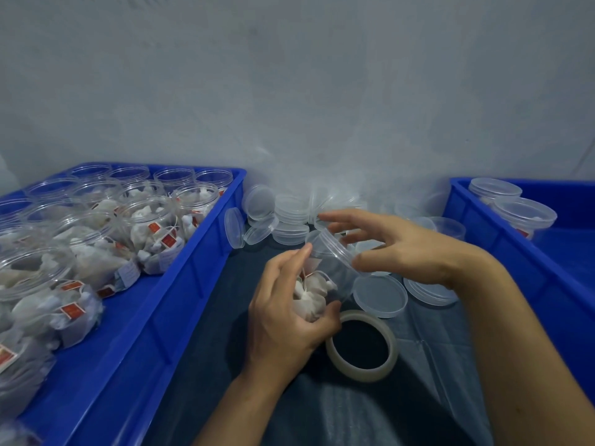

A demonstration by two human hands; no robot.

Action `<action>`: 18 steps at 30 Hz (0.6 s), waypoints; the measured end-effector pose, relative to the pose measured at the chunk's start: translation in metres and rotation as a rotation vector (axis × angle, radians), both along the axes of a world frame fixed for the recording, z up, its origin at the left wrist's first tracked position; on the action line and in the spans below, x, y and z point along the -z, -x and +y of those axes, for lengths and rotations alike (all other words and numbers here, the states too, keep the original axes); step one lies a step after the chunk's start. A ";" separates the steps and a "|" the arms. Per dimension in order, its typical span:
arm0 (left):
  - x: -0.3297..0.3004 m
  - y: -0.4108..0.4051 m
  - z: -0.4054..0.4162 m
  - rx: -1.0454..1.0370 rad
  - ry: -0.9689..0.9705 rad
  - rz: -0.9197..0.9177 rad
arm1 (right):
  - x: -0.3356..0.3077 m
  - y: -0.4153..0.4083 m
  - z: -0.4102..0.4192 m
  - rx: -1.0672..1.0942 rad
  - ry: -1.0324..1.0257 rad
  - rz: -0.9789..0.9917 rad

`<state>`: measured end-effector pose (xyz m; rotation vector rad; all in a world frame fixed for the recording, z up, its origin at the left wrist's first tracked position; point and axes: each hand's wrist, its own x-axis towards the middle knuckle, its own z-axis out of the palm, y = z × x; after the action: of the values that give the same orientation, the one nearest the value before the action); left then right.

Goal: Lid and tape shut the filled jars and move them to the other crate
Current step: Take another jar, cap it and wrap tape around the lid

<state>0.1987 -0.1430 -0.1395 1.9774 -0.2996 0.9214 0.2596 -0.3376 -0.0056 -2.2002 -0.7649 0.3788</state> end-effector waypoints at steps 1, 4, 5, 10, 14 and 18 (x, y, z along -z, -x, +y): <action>0.000 0.000 0.000 0.000 -0.008 -0.001 | 0.001 -0.001 0.001 0.017 0.008 -0.004; 0.000 0.001 -0.001 -0.003 -0.025 -0.010 | 0.003 -0.002 0.005 0.130 0.023 -0.003; 0.000 0.001 -0.001 0.004 -0.023 -0.010 | 0.004 -0.002 0.007 0.182 0.053 -0.015; 0.001 0.001 -0.004 0.085 -0.036 0.000 | 0.010 -0.007 0.011 0.303 0.148 -0.086; 0.000 -0.001 -0.001 0.015 0.009 0.024 | 0.006 -0.005 0.005 0.166 0.084 -0.048; -0.002 0.000 -0.001 0.025 0.102 0.046 | 0.001 0.000 0.004 0.002 0.004 0.017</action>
<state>0.1991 -0.1436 -0.1374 1.8939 -0.2457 0.8574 0.2597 -0.3335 -0.0061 -2.1985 -0.7531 0.3982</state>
